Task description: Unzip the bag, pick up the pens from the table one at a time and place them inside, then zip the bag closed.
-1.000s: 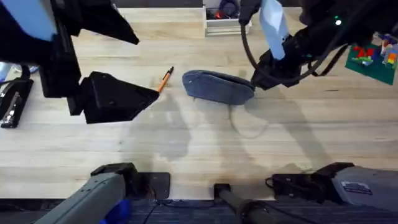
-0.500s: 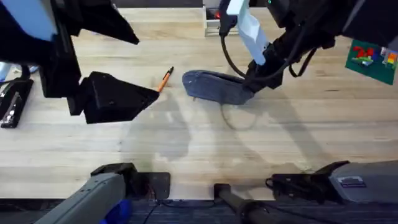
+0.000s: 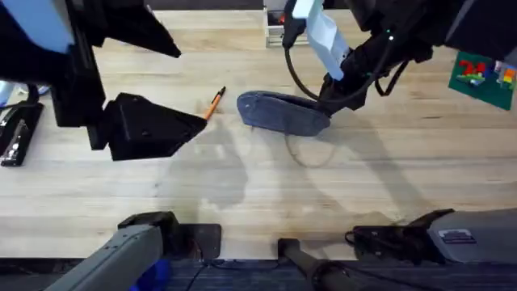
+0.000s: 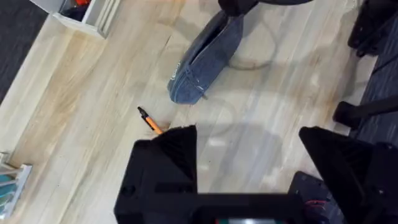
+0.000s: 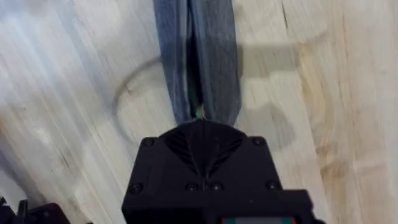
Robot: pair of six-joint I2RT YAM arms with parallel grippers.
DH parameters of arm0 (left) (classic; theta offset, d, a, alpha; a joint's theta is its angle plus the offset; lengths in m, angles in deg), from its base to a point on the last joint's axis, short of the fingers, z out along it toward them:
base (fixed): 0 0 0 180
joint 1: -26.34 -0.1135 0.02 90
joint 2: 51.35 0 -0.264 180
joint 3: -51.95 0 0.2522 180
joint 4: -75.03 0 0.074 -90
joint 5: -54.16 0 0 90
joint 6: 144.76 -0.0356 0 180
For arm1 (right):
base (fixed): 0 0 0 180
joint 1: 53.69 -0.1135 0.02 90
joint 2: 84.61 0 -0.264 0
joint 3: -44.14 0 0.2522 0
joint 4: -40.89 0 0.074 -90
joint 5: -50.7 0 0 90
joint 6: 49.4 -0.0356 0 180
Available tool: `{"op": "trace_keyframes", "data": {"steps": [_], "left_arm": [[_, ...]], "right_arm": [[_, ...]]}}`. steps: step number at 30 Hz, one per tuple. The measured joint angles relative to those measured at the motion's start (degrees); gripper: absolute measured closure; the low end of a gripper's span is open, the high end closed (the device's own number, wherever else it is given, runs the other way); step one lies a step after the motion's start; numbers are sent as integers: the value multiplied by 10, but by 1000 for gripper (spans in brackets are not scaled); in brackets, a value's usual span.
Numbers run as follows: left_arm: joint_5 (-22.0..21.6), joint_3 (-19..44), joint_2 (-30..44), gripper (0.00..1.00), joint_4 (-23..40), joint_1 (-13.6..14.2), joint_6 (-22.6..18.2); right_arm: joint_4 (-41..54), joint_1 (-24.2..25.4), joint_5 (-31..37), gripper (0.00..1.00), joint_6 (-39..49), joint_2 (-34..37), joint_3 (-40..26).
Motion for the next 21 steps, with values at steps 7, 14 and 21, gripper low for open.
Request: {"op": "trace_keyframes", "data": {"steps": [7, 14, 21], "left_arm": [[0, 0, 0, 6, 0, 0, 0], [0, 0, 0, 6, 0, 0, 0], [0, 0, 0, 6, 0, 0, 0]], "right_arm": [[1, 0, 8, 971, 0, 0, 0], [12, -1, 9, 971, 0, 0, 0], [16, -22, 13, 971, 0, 0, 0]]}}
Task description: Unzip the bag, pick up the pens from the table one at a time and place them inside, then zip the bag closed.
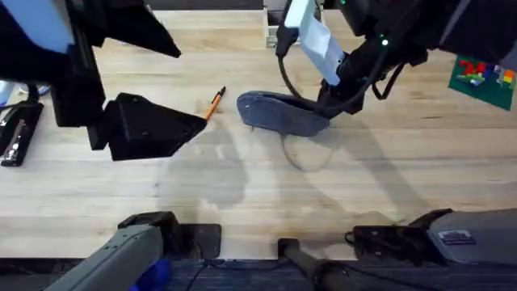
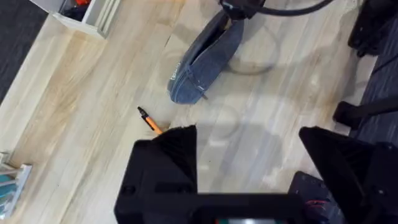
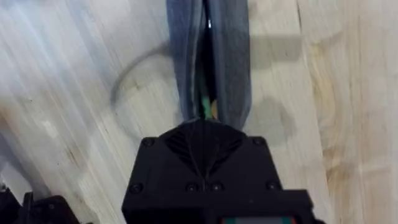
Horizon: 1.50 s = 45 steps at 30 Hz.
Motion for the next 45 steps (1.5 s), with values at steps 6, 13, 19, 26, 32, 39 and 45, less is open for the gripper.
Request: {"op": "trace_keyframes", "data": {"steps": [6, 13, 19, 26, 32, 39, 45], "left_arm": [[0, 0, 0, 5, 0, 0, 0], [0, 0, 0, 5, 0, 0, 0], [0, 0, 0, 6, 0, 0, 0], [0, 0, 0, 5, 0, 0, 0], [0, 0, 0, 5, 0, 0, 0], [0, 0, 0, 5, 0, 0, 0], [0, 0, 0, 5, 0, 0, 0]], "right_arm": [[0, -10, 4, 971, 0, 0, 0], [-12, -10, 4, 972, 0, 0, 0], [-16, -10, 4, 971, 0, 19, -3], [-20, -11, 2, 971, 0, 86, -4], [-21, -13, -1, 694, -2, 99, -5], [-25, -13, 4, 5, 0, 100, -7], [-25, -13, 4, 4, 0, 100, -7]]}}
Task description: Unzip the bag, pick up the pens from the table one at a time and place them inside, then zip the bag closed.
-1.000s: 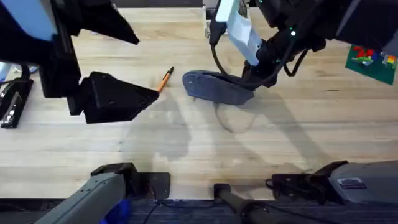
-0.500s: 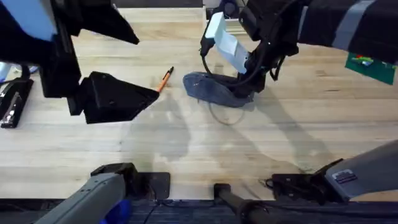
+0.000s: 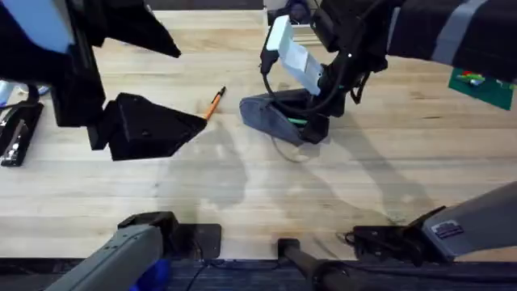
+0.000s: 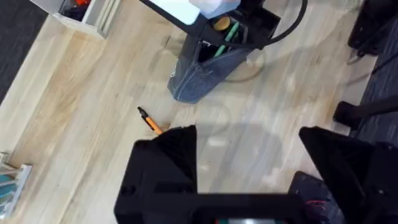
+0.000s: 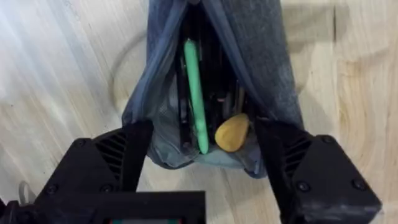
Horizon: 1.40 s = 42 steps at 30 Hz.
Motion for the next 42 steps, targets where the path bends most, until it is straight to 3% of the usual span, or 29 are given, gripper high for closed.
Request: {"op": "trace_keyframes", "data": {"steps": [22, 42], "left_arm": [[0, 0, 0, 4, 0, 0, 0], [0, 0, 0, 5, 0, 0, 0]], "right_arm": [[33, -2, 9, 3, -1, 0, -13], [248, -5, 26, 4, -130, -27, -166]]}}
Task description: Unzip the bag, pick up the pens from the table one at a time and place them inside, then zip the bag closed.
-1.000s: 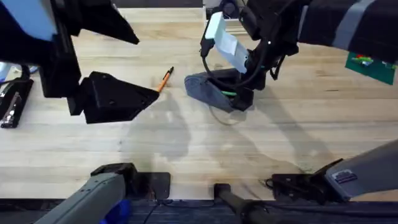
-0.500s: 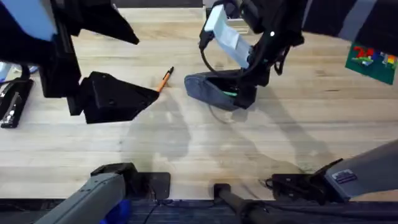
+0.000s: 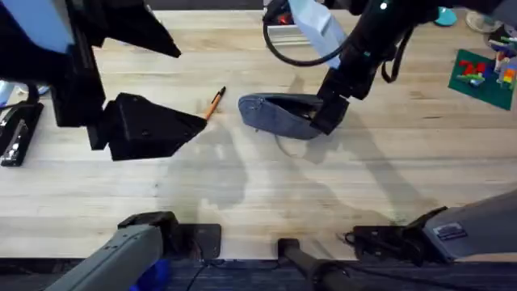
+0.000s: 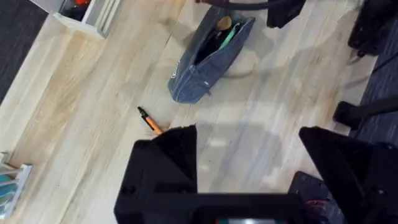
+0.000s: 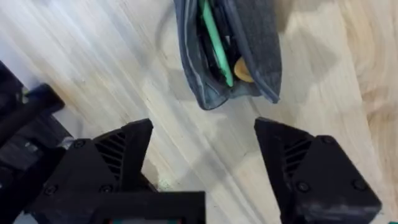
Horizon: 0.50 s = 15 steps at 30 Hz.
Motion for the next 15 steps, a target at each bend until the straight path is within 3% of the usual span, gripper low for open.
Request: {"op": "trace_keyframes", "data": {"steps": [15], "left_arm": [[0, 0, 0, 6, 0, 0, 0]], "right_arm": [[6, -25, 0, 4, -72, -102, -22]]}}
